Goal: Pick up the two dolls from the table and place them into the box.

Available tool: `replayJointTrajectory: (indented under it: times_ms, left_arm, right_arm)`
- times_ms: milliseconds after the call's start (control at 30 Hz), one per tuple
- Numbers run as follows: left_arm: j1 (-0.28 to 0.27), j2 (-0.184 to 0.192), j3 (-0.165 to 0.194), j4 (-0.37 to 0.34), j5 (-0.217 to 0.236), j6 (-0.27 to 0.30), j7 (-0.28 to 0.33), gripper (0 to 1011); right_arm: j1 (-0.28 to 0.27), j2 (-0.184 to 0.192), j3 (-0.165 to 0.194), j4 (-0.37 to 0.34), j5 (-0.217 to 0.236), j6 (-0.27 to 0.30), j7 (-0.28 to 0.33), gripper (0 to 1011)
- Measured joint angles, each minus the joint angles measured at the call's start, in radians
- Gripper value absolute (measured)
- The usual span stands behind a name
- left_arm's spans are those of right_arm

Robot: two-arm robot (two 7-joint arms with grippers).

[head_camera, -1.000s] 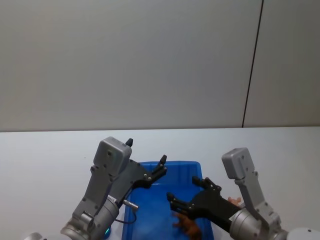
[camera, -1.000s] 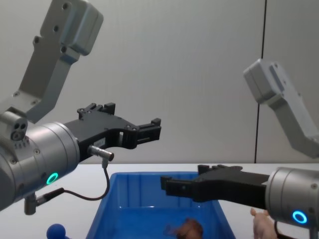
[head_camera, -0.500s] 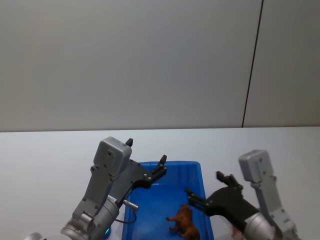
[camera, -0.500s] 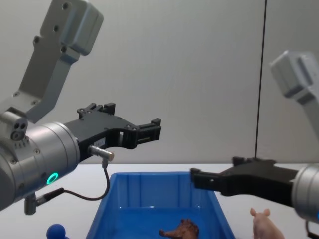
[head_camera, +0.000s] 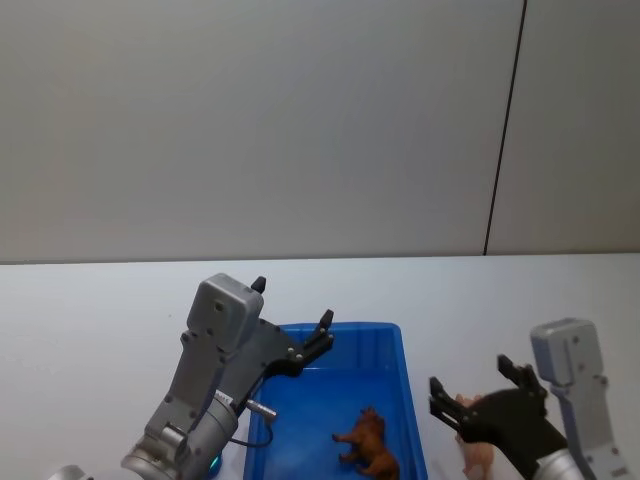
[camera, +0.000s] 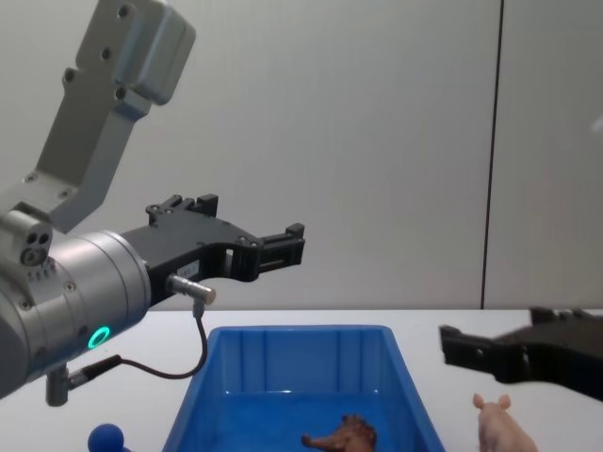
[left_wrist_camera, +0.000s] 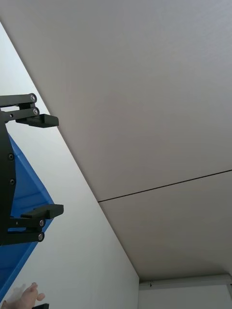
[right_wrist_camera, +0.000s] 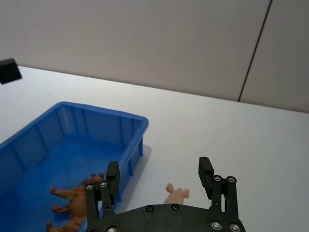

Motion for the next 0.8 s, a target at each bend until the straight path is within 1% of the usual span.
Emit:
replayJointTrajectory:
  times_ms: [167, 333, 600, 800]
  left_arm:
    - [0.000, 0.000, 0.000, 0.000, 0.000, 0.000, 0.000, 1001]
    - [0.000, 0.000, 0.000, 0.000, 0.000, 0.000, 0.000, 1001]
    - [0.000, 0.000, 0.000, 0.000, 0.000, 0.000, 0.000, 1001]
    - [0.000, 0.000, 0.000, 0.000, 0.000, 0.000, 0.000, 1001]
  right_arm:
    - [-0.029, 0.009, 0.007, -0.009, 0.020, 0.015, -0.039, 1001]
    - [-0.046, 0.012, 0.011, 0.000, 0.038, 0.022, -0.055, 1001]
    - [-0.053, 0.010, 0.012, 0.033, 0.053, 0.023, -0.056, 1001]
    - [-0.052, 0.002, 0.011, 0.072, 0.058, 0.014, -0.045, 1001]
